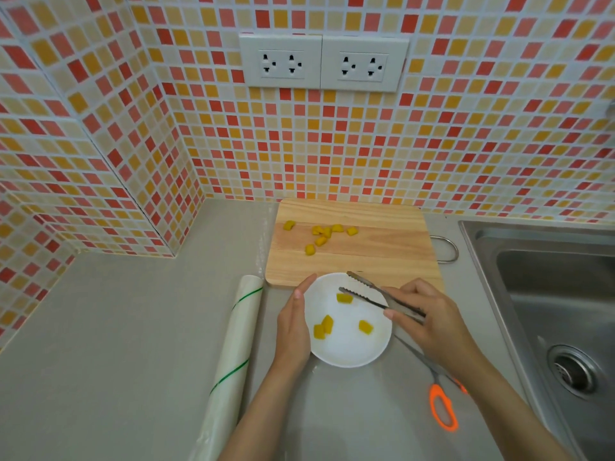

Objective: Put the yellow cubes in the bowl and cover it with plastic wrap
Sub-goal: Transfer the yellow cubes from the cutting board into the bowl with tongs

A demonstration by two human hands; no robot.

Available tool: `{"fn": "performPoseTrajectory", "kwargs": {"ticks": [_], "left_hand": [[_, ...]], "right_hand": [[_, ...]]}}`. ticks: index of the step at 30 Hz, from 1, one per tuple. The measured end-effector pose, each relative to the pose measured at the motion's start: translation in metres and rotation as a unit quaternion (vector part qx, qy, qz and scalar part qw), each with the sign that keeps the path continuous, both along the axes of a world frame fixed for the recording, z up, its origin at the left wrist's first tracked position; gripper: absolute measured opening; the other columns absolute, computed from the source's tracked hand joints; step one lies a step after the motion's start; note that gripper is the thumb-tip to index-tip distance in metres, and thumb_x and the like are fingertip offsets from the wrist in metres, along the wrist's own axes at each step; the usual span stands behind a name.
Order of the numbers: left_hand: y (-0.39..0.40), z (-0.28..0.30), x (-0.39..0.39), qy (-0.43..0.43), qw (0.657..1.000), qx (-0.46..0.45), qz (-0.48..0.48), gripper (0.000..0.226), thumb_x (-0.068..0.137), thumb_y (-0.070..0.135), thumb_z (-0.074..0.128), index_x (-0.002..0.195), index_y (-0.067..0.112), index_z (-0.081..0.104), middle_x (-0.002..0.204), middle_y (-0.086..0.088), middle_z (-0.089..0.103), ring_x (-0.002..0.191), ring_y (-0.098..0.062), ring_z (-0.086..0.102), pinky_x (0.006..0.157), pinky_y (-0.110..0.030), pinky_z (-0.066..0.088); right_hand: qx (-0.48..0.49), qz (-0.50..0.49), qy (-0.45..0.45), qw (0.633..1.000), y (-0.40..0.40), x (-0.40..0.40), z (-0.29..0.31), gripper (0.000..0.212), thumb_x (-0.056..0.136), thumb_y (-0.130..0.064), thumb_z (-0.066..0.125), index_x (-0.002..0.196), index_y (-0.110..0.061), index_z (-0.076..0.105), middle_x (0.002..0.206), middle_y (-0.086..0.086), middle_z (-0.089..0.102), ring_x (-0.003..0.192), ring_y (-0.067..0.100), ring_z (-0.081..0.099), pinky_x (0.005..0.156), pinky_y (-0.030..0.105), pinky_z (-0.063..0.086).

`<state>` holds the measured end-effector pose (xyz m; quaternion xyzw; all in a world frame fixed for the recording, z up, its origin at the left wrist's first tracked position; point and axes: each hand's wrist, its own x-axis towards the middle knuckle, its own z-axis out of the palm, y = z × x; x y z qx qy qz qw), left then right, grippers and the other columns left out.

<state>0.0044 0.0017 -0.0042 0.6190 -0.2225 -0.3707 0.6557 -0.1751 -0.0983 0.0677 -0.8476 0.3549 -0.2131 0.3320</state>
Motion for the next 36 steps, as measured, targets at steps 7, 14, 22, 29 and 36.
{"fn": "performPoseTrajectory", "kwargs": {"ticks": [7, 14, 22, 29, 36], "left_hand": [[-0.001, -0.001, 0.000, 0.006, 1.000, 0.007, 0.008, 0.038, 0.101, 0.034, 0.026, 0.113, 0.040, 0.062, 0.119, 0.021, 0.063, 0.110, 0.009, 0.056, 0.085, -0.010, 0.046], [-0.001, 0.002, -0.001, 0.008, 1.000, 0.009, 0.014, 0.038, 0.100, 0.035, 0.027, 0.112, 0.040, 0.063, 0.113, 0.025, 0.065, 0.106, 0.010, 0.059, 0.080, -0.006, 0.045], [0.000, 0.001, -0.001, 0.017, 1.000, -0.011, 0.011, 0.041, 0.091, 0.046, 0.031, 0.115, 0.036, 0.063, 0.117, 0.021, 0.067, 0.113, 0.001, 0.059, 0.085, -0.010, 0.046], [0.002, 0.002, -0.005, 0.005, 1.000, -0.017, 0.007, 0.040, 0.092, 0.044, 0.032, 0.114, 0.035, 0.063, 0.115, 0.020, 0.068, 0.111, 0.001, 0.060, 0.084, -0.011, 0.046], [0.002, 0.003, -0.006, -0.002, 1.000, -0.009, 0.007, 0.038, 0.102, 0.028, 0.026, 0.115, 0.033, 0.061, 0.112, 0.026, 0.066, 0.108, 0.011, 0.057, 0.081, -0.003, 0.042]], "right_hand": [[-0.009, -0.043, 0.014, 0.999, -0.027, 0.019, -0.003, 0.042, 0.079, -0.017, 0.072, 0.119, -0.014, 0.064, 0.078, -0.007, 0.047, 0.073, 0.004, 0.049, 0.066, 0.006, 0.036], [-0.071, -0.026, 0.112, 0.991, -0.077, 0.123, -0.007, 0.038, 0.086, -0.030, 0.062, 0.122, -0.021, 0.062, 0.094, 0.005, 0.049, 0.097, 0.027, 0.054, 0.072, 0.031, 0.040], [-0.151, 0.005, 0.248, 0.957, -0.089, 0.191, -0.021, 0.026, 0.092, -0.030, 0.050, 0.110, -0.025, 0.068, 0.107, 0.008, 0.059, 0.097, 0.029, 0.055, 0.089, 0.038, 0.031], [-0.120, -0.017, 0.200, 0.972, -0.086, 0.185, -0.022, 0.028, 0.093, -0.021, 0.047, 0.097, -0.030, 0.073, 0.092, 0.003, 0.063, 0.076, 0.021, 0.046, 0.079, 0.036, 0.025], [-0.082, -0.017, 0.099, 0.992, -0.052, 0.115, -0.002, 0.025, 0.090, -0.030, 0.055, 0.111, -0.036, 0.067, 0.087, -0.001, 0.058, 0.090, 0.020, 0.056, 0.067, 0.031, 0.013]]}}
